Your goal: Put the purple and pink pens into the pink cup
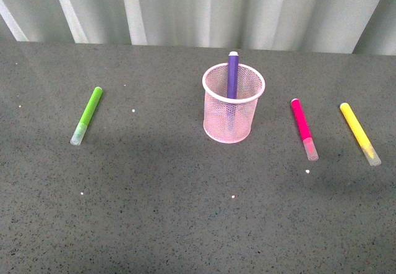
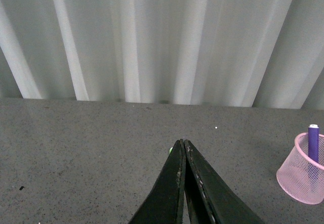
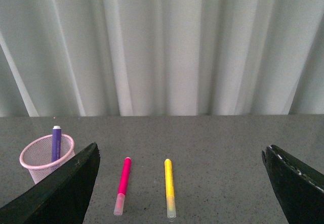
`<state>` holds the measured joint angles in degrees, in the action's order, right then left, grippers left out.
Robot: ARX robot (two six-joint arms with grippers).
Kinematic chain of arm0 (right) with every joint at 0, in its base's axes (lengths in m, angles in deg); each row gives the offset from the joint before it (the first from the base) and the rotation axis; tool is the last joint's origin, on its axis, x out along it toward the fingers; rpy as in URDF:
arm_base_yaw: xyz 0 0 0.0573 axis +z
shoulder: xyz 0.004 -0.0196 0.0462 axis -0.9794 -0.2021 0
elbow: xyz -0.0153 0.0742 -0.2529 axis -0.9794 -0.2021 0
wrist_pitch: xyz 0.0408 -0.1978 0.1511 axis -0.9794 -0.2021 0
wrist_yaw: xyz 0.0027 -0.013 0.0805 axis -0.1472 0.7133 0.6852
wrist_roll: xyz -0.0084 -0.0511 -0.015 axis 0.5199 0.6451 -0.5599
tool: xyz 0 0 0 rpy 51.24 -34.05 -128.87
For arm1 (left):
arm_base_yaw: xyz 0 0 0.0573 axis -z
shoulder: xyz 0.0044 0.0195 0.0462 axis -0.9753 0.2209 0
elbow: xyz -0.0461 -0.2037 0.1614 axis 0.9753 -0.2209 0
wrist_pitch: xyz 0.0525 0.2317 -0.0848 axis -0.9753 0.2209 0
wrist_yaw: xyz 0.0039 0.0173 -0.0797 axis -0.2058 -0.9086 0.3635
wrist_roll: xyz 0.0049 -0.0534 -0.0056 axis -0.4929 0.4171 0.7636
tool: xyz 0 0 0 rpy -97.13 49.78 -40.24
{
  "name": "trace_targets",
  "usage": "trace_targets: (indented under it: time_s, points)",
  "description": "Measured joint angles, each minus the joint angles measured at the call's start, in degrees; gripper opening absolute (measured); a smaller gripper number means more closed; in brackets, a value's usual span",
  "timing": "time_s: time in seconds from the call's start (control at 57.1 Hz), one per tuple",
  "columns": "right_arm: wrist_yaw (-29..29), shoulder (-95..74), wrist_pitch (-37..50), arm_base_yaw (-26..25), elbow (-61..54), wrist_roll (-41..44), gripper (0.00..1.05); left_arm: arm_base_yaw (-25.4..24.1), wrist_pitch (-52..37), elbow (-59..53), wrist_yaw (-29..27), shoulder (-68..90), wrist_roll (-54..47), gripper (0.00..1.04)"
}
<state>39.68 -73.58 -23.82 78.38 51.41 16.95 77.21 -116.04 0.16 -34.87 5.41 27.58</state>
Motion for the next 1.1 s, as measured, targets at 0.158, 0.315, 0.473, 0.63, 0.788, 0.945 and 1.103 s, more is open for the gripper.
trace_targets:
  time_s: [0.158, 0.315, 0.473, 0.63, 0.788, 0.945, 1.103]
  points:
    - [0.0, 0.0, 0.0, 0.0, 0.0, 0.0, 0.98, 0.0, 3.1, -1.8, 0.0, -4.9, 0.0, 0.04]
    - [0.0, 0.0, 0.0, 0.0, 0.0, 0.0, 0.98, 0.0, 3.6, -3.2, -0.1, -7.7, 0.0, 0.04]
    - [0.0, 0.0, 0.0, 0.0, 0.0, 0.0, 0.98, 0.0, 8.7, -3.3, -0.1, -13.3, 0.0, 0.04]
    - [0.0, 0.0, 0.0, 0.0, 0.0, 0.0, 0.98, 0.0, 12.9, -3.3, -0.1, -17.8, 0.0, 0.04]
    - [0.0, 0.0, 0.0, 0.0, 0.0, 0.0, 0.98, 0.0, 17.6, -3.3, -0.1, -22.7, 0.0, 0.04]
    - [0.0, 0.0, 0.0, 0.0, 0.0, 0.0, 0.98, 0.0, 20.9, -3.3, -0.1, -26.1, 0.0, 0.04]
    - [0.0, 0.0, 0.0, 0.0, 0.0, 0.0, 0.98, 0.0, 24.0, -3.3, -0.1, -29.2, 0.0, 0.04]
